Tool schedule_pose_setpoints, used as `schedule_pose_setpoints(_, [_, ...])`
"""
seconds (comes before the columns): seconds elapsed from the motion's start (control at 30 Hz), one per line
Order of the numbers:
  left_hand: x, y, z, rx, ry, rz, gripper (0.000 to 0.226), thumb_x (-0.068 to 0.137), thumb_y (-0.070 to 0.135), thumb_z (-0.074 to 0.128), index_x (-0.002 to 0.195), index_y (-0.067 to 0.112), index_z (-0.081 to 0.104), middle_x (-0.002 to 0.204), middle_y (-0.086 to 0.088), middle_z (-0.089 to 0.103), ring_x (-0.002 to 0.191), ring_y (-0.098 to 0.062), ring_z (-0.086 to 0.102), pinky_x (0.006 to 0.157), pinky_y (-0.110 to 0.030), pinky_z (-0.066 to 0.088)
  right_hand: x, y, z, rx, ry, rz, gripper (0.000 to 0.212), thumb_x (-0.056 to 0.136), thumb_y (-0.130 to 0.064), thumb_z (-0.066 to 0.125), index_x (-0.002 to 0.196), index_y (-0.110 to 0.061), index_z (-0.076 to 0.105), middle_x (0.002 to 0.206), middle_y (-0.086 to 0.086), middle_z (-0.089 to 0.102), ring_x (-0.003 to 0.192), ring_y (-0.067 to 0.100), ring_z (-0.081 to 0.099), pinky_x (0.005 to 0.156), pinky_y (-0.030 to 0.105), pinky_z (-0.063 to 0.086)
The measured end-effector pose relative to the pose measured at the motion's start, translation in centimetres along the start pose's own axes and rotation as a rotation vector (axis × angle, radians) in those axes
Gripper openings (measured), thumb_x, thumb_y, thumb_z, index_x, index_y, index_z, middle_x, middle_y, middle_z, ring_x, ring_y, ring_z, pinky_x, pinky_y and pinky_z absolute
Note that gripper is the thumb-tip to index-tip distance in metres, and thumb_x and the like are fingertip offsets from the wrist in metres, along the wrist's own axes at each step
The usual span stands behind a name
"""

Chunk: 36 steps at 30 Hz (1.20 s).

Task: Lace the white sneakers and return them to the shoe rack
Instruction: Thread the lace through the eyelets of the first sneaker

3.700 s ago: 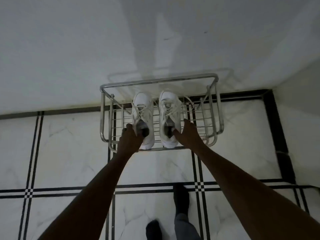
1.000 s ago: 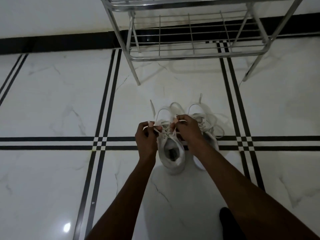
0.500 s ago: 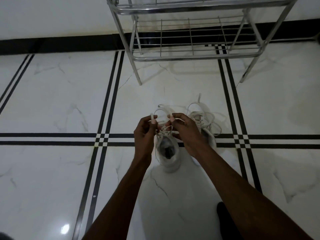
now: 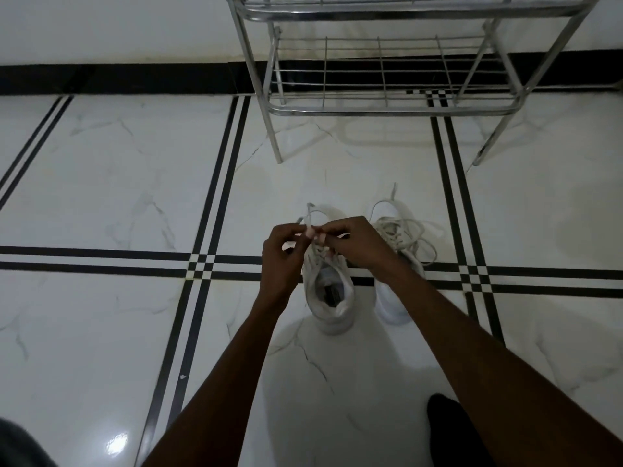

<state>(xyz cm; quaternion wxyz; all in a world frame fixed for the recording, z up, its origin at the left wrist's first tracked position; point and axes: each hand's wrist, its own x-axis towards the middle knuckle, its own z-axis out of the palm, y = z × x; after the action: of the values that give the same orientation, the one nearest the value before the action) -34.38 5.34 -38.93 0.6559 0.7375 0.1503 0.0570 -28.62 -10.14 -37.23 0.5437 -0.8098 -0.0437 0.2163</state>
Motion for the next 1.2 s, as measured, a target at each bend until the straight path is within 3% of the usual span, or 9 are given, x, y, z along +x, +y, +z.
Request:
schedule_pose_setpoints(0.13, [1.1,0.9,0.2,0.045,-0.111,0.085,0.020,0.101,0.024,0.065,0.108,0.008,0.075,0.112,-0.007,0.073,0.109,-0.015,0.068,0.087,-0.019,0.055,0.2,-1.1,-1.0,-0.163,-0.260,-0.040,0.016,0.093,-0.023,0.068,0.089,-0.011,0.078,0.086,0.013,0.075,0.070,0.006,0.065,0.070,0.021,0.050])
schedule_pose_setpoints(0.3, [1.6,1.5,-0.6,0.026,-0.265,-0.019,0.041,0.111,0.030,0.041,0.113,0.003,0.071,0.103,-0.011,0.075,0.096,-0.005,0.069,0.082,-0.015,0.053,0.5,-1.5,-1.1,-0.171,-0.173,-0.088,0.040,0.087,-0.048,0.070,0.072,-0.012,0.071,0.066,0.006,0.063,0.062,0.013,0.057,0.064,0.031,0.046])
schedule_pose_setpoints(0.43, [1.5,1.0,-0.1,0.033,-0.324,-0.125,0.043,0.111,0.031,0.037,0.120,0.005,0.070,0.102,0.000,0.076,0.091,0.003,0.071,0.074,-0.008,0.051,1.0,-1.4,-2.1,-0.288,-0.196,-0.139,0.033,0.094,-0.037,0.065,0.083,-0.007,0.073,0.072,-0.002,0.072,0.070,0.013,0.069,0.079,0.038,0.056])
schedule_pose_setpoints(0.57, [1.6,0.7,0.3,0.035,-0.330,-0.170,0.043,0.111,0.029,0.037,0.095,0.014,0.073,0.087,0.008,0.075,0.083,0.002,0.068,0.078,-0.016,0.050,0.7,-1.4,-3.4,-0.426,-0.222,-0.150,0.014,0.087,-0.026,0.075,0.088,-0.013,0.078,0.081,0.000,0.078,0.073,0.010,0.075,0.078,0.031,0.060])
schedule_pose_setpoints(0.73, [1.5,0.2,0.7,0.046,-0.269,-0.216,0.038,0.109,0.028,0.042,0.102,0.008,0.073,0.093,-0.002,0.073,0.085,-0.009,0.065,0.082,-0.026,0.046,0.6,-0.4,-2.1,-0.414,0.058,-0.288,0.008,0.077,-0.011,0.079,0.084,-0.015,0.079,0.079,-0.002,0.077,0.067,0.010,0.072,0.074,0.038,0.062])
schedule_pose_setpoints(0.93, [1.7,-0.5,-0.2,0.103,-0.127,-0.150,0.036,0.106,0.038,0.048,0.119,0.016,0.073,0.120,-0.002,0.073,0.109,-0.002,0.066,0.079,-0.011,0.052,0.4,1.0,-1.5,-0.070,0.148,-0.188,0.005,0.081,-0.007,0.079,0.084,-0.007,0.075,0.079,0.006,0.077,0.067,0.017,0.077,0.070,0.038,0.065])
schedule_pose_setpoints(1.07, [2.4,-1.8,-1.6,0.429,0.125,-0.265,0.056,0.096,0.066,0.037,0.118,0.027,0.071,0.137,-0.002,0.062,0.137,-0.029,0.044,0.111,-0.057,0.038,0.3,1.2,-1.6,0.083,0.114,-0.121,0.012,0.079,-0.006,0.082,0.085,-0.001,0.072,0.085,0.014,0.077,0.073,0.026,0.078,0.070,0.038,0.064])
schedule_pose_setpoints(1.13, [2.3,-1.7,-1.9,0.473,0.163,-0.317,0.059,0.094,0.069,0.040,0.122,0.027,0.069,0.142,-0.001,0.059,0.143,-0.032,0.037,0.114,-0.062,0.032,0.5,1.2,-1.4,0.095,0.109,-0.095,0.014,0.075,-0.010,0.085,0.081,-0.008,0.072,0.086,0.011,0.078,0.078,0.026,0.077,0.072,0.040,0.064])
schedule_pose_setpoints(1.2, [1.9,-1.1,-1.5,0.353,0.095,-0.307,0.059,0.095,0.068,0.045,0.122,0.023,0.072,0.136,-0.001,0.064,0.136,-0.027,0.048,0.108,-0.050,0.042,0.7,1.3,-1.2,0.078,0.113,-0.083,0.017,0.072,-0.014,0.088,0.078,-0.013,0.073,0.086,0.006,0.078,0.078,0.022,0.076,0.076,0.041,0.064])
